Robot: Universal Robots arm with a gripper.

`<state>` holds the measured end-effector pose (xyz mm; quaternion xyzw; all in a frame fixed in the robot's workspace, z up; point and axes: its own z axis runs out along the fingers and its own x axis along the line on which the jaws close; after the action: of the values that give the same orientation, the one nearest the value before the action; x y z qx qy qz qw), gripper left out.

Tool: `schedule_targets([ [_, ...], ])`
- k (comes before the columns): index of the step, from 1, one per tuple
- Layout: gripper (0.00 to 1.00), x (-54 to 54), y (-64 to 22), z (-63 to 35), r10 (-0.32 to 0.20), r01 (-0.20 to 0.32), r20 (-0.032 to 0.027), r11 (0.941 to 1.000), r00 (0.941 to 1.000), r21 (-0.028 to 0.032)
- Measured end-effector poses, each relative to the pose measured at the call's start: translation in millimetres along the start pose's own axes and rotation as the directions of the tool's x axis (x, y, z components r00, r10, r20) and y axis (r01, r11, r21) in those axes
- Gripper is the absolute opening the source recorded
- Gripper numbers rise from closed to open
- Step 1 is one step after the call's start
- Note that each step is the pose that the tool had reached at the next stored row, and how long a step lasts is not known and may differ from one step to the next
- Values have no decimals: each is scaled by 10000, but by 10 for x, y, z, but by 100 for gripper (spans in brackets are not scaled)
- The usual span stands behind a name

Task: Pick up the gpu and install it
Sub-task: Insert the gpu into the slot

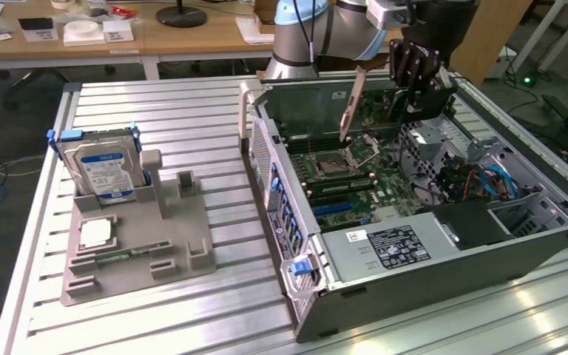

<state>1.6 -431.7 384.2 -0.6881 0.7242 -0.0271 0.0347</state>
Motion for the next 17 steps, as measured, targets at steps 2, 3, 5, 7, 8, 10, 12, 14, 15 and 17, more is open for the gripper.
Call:
schedule_targets([
  [2, 28, 1, 2, 13, 1, -1, -1, 10000, 10000, -10],
  [3, 28, 1, 4, 18, 2, -2, -1, 10000, 10000, -16],
  [5, 28, 2, 14, 23, 3, -3, -4, 10000, 10000, -25],
  [7, 28, 3, 36, 25, 0, 0, -3, 10000, 10000, -28],
  [8, 28, 3, 46, 27, -1, 1, -2, 10000, 10000, -29],
  [10, 28, 4, 62, 30, -3, 3, -1, 10000, 10000, -31],
  [12, 28, 5, 73, 39, -15, 15, 1, 10000, 10000, -31],
  [14, 28, 9, 76, 57, -45, 45, 2, 10000, 10000, -36],
  [15, 28, 12, 78, 68, -57, 57, 3, 10000, 10000, -40],
  [17, 28, 16, 82, 91, -88, 88, 5, 10000, 10000, -46],
])
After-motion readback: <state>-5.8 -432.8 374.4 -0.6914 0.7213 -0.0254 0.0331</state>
